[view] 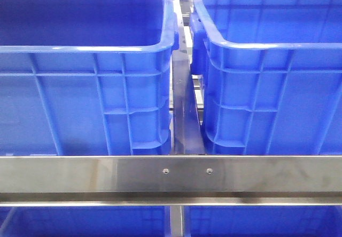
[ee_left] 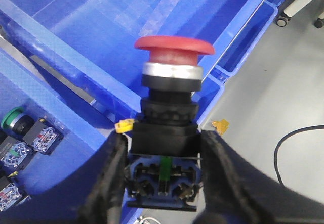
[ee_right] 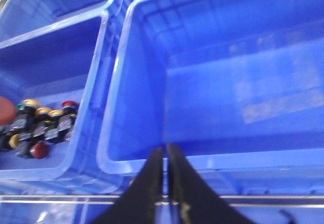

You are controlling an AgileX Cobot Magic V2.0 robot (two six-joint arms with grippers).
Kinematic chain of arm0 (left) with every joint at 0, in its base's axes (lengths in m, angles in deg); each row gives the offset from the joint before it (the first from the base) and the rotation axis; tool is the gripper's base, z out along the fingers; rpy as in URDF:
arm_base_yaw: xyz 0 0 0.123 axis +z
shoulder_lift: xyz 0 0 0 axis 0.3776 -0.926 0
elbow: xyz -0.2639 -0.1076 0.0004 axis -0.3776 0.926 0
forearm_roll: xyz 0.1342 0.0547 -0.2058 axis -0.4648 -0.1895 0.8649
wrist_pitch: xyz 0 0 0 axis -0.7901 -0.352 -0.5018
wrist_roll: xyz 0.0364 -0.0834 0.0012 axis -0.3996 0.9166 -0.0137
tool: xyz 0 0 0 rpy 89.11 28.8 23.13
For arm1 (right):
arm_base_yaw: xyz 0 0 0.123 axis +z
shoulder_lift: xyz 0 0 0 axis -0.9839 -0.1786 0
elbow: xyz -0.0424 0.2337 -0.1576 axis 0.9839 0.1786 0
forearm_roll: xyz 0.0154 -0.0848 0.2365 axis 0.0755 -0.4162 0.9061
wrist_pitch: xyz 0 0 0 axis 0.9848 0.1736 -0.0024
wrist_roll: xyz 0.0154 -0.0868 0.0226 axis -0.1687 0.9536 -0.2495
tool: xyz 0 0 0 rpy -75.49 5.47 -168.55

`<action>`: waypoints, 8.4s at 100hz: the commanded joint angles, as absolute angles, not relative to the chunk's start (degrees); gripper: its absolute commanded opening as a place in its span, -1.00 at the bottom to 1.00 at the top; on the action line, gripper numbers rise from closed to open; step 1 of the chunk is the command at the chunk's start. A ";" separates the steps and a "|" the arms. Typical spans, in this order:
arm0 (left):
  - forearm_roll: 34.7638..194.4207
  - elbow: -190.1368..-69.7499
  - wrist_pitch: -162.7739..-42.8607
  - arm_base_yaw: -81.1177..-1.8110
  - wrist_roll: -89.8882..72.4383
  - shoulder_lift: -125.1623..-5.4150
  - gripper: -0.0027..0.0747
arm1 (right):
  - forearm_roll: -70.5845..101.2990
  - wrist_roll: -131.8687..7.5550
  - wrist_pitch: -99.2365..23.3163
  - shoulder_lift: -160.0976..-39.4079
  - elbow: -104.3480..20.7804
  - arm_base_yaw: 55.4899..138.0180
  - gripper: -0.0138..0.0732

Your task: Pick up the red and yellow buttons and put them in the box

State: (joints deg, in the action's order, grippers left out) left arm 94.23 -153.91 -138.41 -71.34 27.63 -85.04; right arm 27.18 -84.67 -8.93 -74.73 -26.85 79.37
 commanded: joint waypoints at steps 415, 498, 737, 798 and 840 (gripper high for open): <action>94.37 -115.05 -121.45 -28.33 31.85 -38.08 -0.98 | 77.79 -24.96 -30.94 -111.96 -43.28 77.20 -0.47; 94.37 -115.01 -121.09 -28.33 31.85 -38.08 -0.98 | 75.36 -14.16 -63.05 -140.80 -51.73 87.87 -0.48; 94.37 -115.01 -121.19 -28.33 31.85 -38.08 -0.98 | 76.41 -13.10 -57.07 -95.36 -23.53 87.76 0.52; 94.37 -115.01 -121.19 -28.33 31.85 -38.08 -0.98 | 76.46 -13.10 -56.33 -76.64 -13.32 87.76 -0.71; 94.37 -115.01 -121.49 -28.33 31.85 -38.08 -0.85 | 76.46 -13.10 -54.16 -76.64 -13.32 87.76 -0.84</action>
